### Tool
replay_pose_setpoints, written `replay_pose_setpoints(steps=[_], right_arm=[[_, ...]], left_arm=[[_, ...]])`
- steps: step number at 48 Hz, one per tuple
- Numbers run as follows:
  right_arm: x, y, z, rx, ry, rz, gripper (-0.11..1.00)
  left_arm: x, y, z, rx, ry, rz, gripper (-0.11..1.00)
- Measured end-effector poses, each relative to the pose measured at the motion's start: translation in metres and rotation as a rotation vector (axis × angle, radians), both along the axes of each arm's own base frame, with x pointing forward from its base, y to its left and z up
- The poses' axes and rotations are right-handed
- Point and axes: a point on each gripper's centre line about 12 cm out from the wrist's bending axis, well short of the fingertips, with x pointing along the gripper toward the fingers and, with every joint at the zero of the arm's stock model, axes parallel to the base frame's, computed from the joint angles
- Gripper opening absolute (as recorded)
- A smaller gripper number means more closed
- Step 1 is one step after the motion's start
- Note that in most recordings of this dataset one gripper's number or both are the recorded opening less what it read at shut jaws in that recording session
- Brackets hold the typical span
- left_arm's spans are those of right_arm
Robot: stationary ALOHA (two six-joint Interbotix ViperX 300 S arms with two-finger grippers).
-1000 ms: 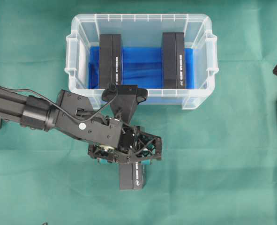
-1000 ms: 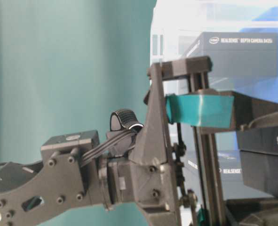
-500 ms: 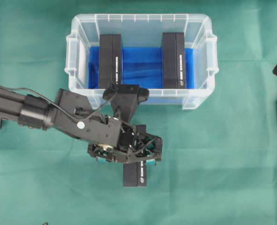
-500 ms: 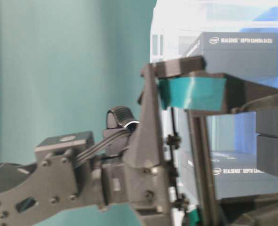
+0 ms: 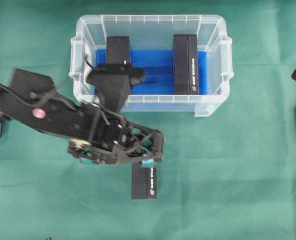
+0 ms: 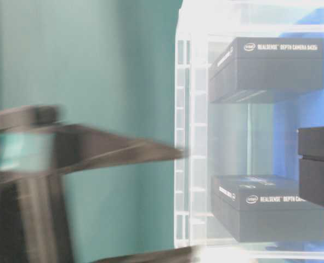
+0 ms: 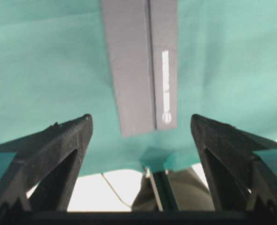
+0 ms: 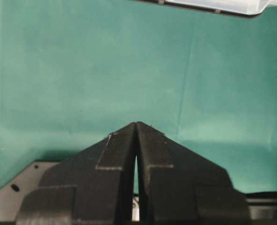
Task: Take the box out of the case with the left arm.
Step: 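Carry the box toward the front and lower it onto the cloth, then open the left gripper and withdraw it to the left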
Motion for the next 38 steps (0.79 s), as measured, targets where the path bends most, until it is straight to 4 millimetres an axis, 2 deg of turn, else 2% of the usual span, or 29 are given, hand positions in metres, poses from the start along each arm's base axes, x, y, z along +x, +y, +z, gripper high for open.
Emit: replay_pose_setpoints(steps=[6, 25, 30, 38], right_arm=[[0.000, 0.000, 0.000, -0.001, -0.001, 0.001, 0.00], [0.000, 0.000, 0.000, -0.002, 0.000, 0.001, 0.00], [0.000, 0.000, 0.000, -0.002, 0.000, 0.001, 0.00], [-0.001, 0.000, 0.001, -0.001, -0.002, 0.000, 0.00]], left_arm=[[-0.003, 0.003, 0.018, 0.012, -0.015, 0.001, 0.98], [-0.006, 0.002, 0.018, 0.022, -0.007, -0.013, 0.98], [-0.016, -0.002, 0.018, 0.022, 0.000, -0.025, 0.98], [-0.043, -0.005, 0.025, 0.018, -0.006, -0.041, 0.98]])
